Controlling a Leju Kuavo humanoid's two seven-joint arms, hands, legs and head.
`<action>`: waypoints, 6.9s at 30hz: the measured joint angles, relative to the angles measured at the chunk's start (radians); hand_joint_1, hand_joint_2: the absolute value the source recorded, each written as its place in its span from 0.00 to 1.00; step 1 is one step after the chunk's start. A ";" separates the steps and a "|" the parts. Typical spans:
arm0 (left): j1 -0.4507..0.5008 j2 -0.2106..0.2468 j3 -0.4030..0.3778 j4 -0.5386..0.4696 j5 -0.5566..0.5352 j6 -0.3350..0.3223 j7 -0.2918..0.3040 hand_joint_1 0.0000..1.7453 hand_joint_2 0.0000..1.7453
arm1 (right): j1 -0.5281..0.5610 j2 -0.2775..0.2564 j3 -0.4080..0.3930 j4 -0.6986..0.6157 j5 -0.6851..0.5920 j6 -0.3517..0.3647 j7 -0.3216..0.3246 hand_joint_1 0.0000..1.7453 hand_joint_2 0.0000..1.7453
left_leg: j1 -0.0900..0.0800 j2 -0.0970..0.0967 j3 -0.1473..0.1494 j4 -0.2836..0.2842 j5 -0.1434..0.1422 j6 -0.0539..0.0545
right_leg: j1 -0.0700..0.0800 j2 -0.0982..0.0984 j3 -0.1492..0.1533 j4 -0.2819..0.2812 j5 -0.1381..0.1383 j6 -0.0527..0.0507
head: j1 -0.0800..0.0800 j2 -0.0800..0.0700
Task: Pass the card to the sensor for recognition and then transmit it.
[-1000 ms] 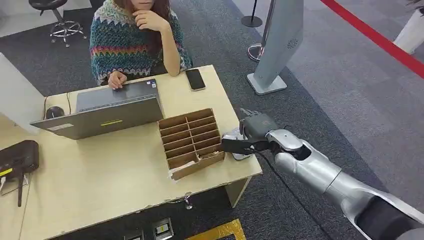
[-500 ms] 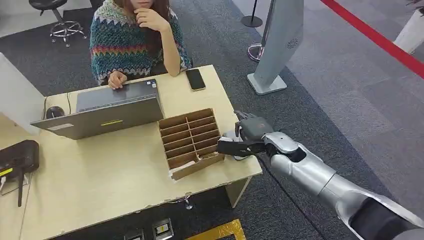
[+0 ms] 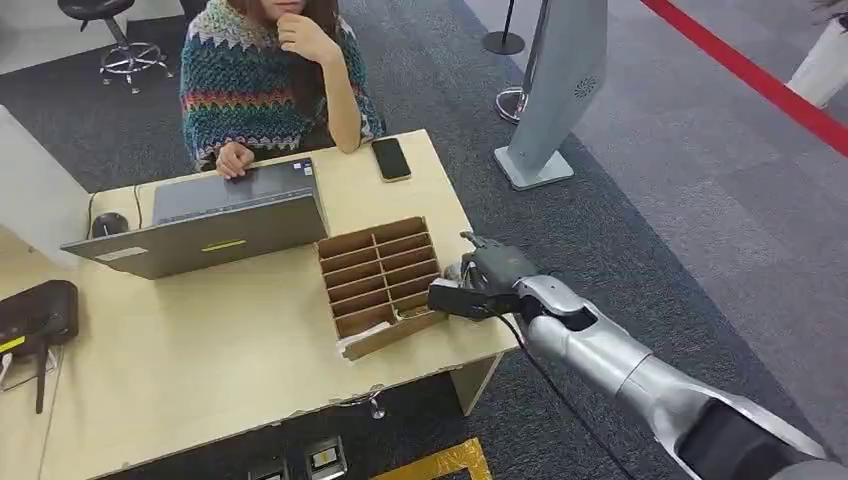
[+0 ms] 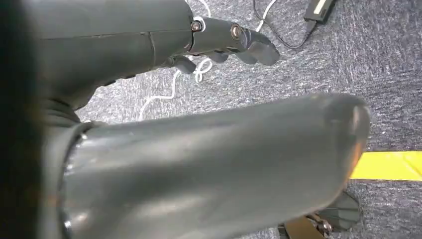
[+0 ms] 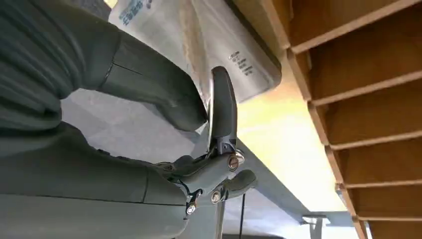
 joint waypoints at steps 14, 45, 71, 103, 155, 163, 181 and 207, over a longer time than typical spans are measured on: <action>0.003 0.000 0.000 0.000 0.002 0.008 0.007 0.00 0.00 | 0.004 0.031 0.000 0.059 -0.011 -0.029 -0.022 1.00 1.00 | 0.000 0.000 0.001 0.000 0.000 0.000 | 0.000 0.000 0.001 0.000 0.000 0.000 | 0.000 0.000; -0.030 0.000 -0.001 0.000 -0.056 -0.020 0.036 0.00 0.00 | -0.136 -0.009 -0.044 0.015 0.010 0.004 0.021 1.00 1.00 | 0.000 0.000 0.001 0.000 0.000 0.000 | 0.000 0.001 0.001 0.000 0.000 0.000 | 0.000 0.000; -0.079 -0.004 -0.011 -0.005 -0.163 -0.045 0.089 0.00 0.00 | -0.645 0.065 0.104 0.013 0.010 0.185 0.036 1.00 1.00 | 0.000 0.000 -0.001 0.000 0.001 0.000 | 0.000 -0.001 0.000 0.001 0.001 0.000 | 0.000 0.000; -0.031 -0.010 0.000 -0.005 -0.130 -0.003 0.065 0.00 0.00 | -0.595 0.166 0.174 0.173 -0.155 -0.145 -0.026 0.00 1.00 | 0.000 0.001 0.000 0.000 0.001 0.000 | 0.000 0.001 -0.001 0.000 0.001 0.000 | 0.000 0.000; 0.002 0.008 0.043 -0.003 -0.111 -0.015 0.035 0.00 0.00 | 0.178 0.092 0.013 -0.460 0.297 0.182 0.198 0.00 1.00 | 0.001 0.003 0.000 0.000 0.000 0.000 | 0.001 0.001 0.000 0.000 0.001 -0.001 | 0.000 0.000; 0.007 0.007 0.043 -0.003 -0.103 -0.007 0.035 0.00 0.00 | 0.179 0.103 0.044 -0.449 0.314 0.130 0.202 0.00 1.00 | 0.001 0.003 0.000 0.000 0.000 0.000 | 0.001 0.001 0.000 0.000 0.001 -0.001 | 0.000 0.000; 0.009 0.004 0.043 -0.005 -0.105 -0.004 0.035 0.00 0.00 | 0.185 0.162 0.058 -0.326 0.347 0.002 0.200 0.00 1.00 | 0.001 0.003 0.000 0.000 0.000 0.000 | 0.001 0.001 0.000 0.000 0.001 -0.001 | 0.000 0.000; 0.008 0.004 0.043 -0.006 -0.112 -0.004 0.039 0.00 0.00 | 0.206 0.171 0.015 -0.250 0.330 -0.098 0.232 0.00 1.00 | 0.001 0.003 0.000 0.000 0.000 0.000 | 0.001 0.002 0.000 0.000 0.001 -0.001 | 0.000 0.000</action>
